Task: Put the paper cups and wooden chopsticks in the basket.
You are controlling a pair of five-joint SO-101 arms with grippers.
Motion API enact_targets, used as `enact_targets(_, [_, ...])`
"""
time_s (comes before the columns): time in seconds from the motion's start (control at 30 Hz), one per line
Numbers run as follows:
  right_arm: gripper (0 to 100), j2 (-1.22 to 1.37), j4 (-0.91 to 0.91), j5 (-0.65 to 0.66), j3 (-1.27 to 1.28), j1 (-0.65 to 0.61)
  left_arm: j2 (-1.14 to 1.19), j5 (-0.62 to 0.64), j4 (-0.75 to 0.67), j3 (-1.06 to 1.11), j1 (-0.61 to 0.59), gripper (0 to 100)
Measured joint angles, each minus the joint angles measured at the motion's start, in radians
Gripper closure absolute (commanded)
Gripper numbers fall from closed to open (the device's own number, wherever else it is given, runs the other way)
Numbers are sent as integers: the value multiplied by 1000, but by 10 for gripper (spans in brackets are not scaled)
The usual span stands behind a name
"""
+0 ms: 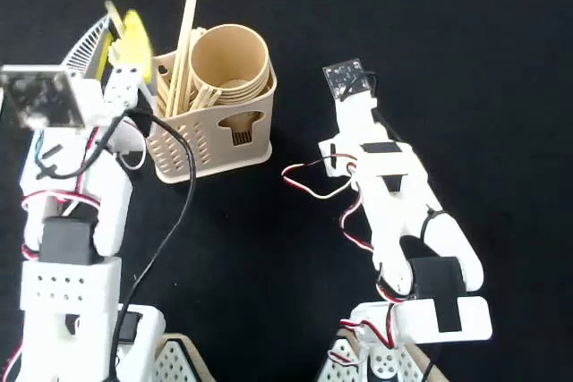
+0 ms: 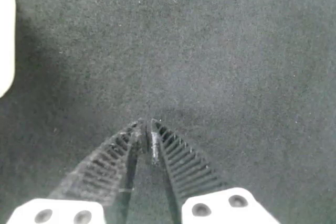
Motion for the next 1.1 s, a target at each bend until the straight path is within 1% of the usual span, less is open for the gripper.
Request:
enact_targets(0.13, [987, 0, 0, 0, 0, 0, 60, -12, 196, -144, -11, 848])
enact_targets(0.23, [987, 0, 0, 0, 0, 0, 141, -20, 341, -292, -69, 848])
enact_targets(0.3, [987, 0, 0, 0, 0, 0, 219, -57, 456, -414, -117, 848])
enact_targets(0.4, [987, 0, 0, 0, 0, 0, 365, -101, 675, -640, -161, 852])
enact_targets(0.53, [987, 0, 0, 0, 0, 0, 591, -166, 1017, -964, -235, 852])
enact_targets(0.6, [987, 0, 0, 0, 0, 0, 707, -218, 1166, -1062, -296, 852])
enact_targets(0.63, [987, 0, 0, 0, 0, 0, 769, -233, 1209, -1083, -331, 852])
enact_targets(0.73, [987, 0, 0, 6, 0, 0, 957, -278, 1255, -1109, -450, 852])
enact_targets(0.83, [987, 0, 0, 34, 0, 0, 1114, -327, 1227, -1112, -534, 852])
enact_targets(0.93, [987, 0, 0, 41, 0, 0, 1255, -345, 1137, -1114, -569, 852])
enact_targets(1.1, [987, 0, 0, 41, 0, 0, 1481, -351, 985, -1142, -572, 852])
